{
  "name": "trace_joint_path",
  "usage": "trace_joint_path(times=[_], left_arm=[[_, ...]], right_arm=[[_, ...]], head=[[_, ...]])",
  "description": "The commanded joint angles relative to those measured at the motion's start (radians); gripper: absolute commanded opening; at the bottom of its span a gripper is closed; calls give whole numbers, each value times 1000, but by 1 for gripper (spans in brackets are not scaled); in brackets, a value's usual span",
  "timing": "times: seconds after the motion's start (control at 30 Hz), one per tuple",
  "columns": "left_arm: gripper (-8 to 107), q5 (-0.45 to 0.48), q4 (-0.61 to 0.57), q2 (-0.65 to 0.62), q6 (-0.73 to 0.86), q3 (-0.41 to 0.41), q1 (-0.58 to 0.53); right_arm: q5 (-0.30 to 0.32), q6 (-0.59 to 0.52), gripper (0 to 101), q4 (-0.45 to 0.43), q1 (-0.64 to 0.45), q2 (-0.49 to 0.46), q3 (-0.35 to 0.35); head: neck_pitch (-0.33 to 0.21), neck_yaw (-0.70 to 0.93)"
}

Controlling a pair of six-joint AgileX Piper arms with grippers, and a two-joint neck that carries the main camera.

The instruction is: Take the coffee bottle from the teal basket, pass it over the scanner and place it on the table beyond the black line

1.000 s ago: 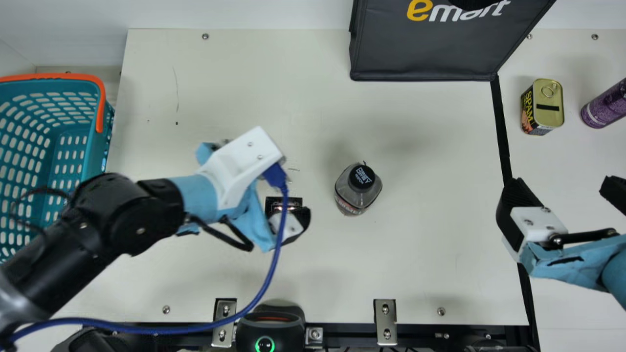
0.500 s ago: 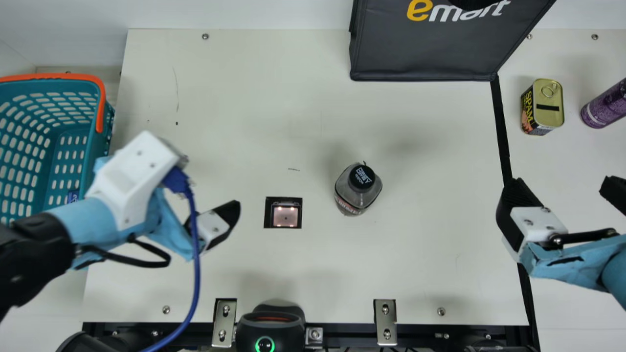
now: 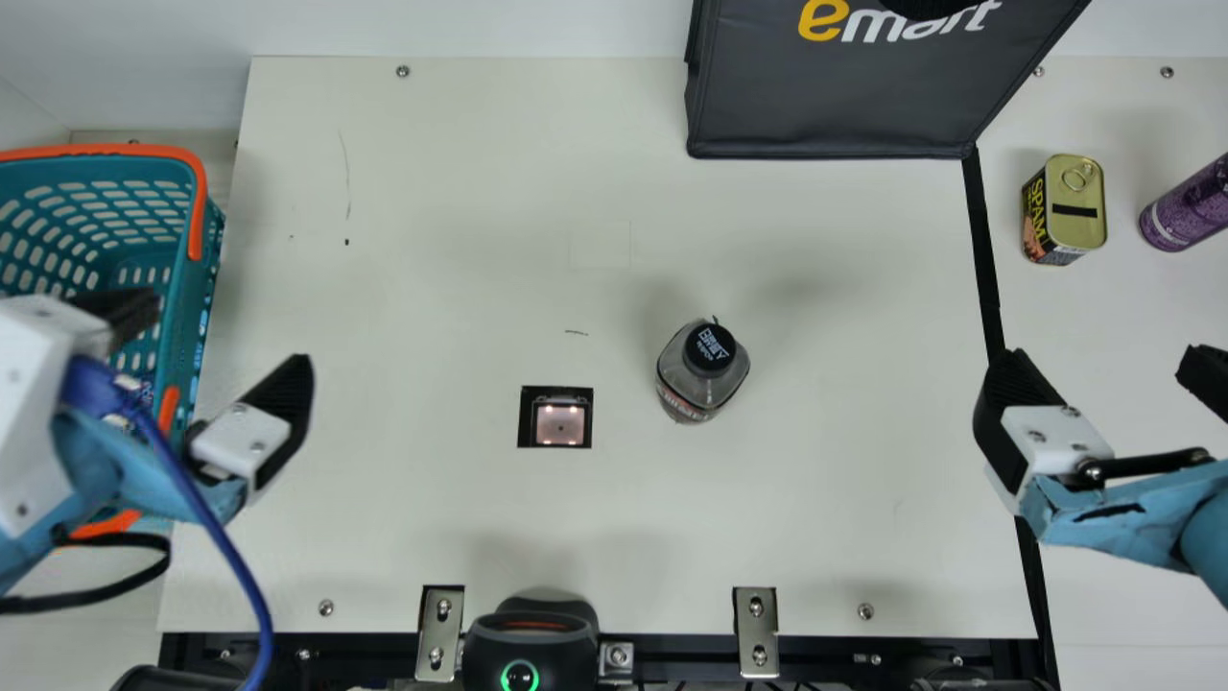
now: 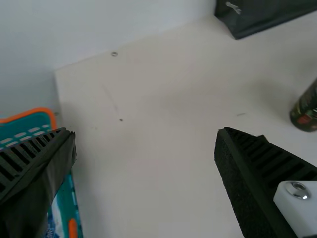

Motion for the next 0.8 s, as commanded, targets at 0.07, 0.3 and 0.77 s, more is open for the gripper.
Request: trace_joint_path(times=[0.07,0.3,0.77], left_arm=[[90,9,34,-22,-27,-6,25],[90,9,50,-26,-41,-6,29],[90,9,50,-26,-41,-6,29]], right_arm=[[0,0,95,0,0,0,0],[0,0,95,0,0,0,0],[5,-24,95,19,64,32,11]], head=[[-29,2],[-29,2],[-29,2]])
